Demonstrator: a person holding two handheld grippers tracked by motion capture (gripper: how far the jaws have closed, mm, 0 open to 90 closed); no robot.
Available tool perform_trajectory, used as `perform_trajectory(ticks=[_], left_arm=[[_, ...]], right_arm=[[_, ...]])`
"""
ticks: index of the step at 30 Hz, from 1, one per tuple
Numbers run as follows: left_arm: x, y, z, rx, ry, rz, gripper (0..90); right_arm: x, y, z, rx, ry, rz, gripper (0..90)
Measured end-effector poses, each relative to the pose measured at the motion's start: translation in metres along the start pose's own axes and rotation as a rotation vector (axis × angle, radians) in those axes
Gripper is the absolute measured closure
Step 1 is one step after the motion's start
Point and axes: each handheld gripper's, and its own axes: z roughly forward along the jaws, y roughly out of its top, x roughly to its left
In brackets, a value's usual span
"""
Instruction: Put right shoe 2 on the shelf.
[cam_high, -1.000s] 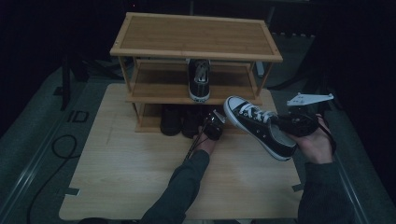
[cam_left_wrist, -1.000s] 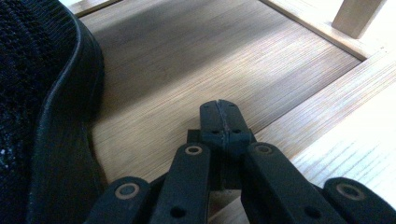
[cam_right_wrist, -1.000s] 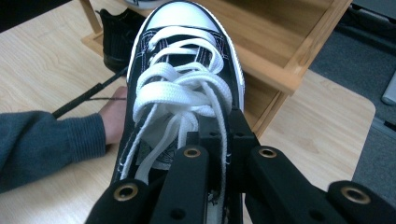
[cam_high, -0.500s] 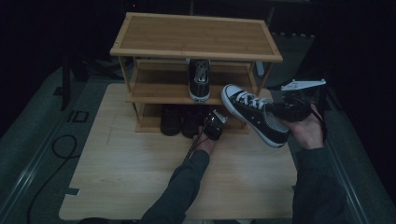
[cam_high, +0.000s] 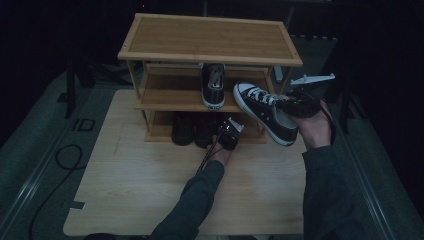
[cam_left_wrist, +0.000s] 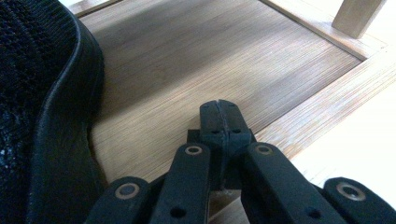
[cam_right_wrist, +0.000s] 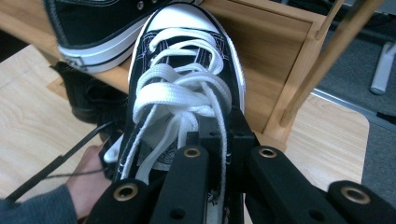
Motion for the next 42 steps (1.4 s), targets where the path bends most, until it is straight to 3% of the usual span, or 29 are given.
perform_trajectory(ticks=[13,20,35,42], left_arm=[[0.000,0.000,0.000,0.000,-0.001,-0.001,90.0],[0.000,0.000,0.000,0.000,0.007,-0.002,90.0],[0.000,0.000,0.000,0.000,0.008,-0.004,90.0],[0.000,0.000,0.000,0.001,0.007,-0.004,90.0]], right_arm=[[0.005,0.018,0.028,-0.023,-0.029,0.092,88.2],[0.015,0.024,0.039,-0.037,-0.047,0.108,88.1],[0.019,0.025,0.052,-0.052,-0.084,0.179,87.3],[0.016,0.027,0.052,-0.042,-0.060,0.190,83.8]])
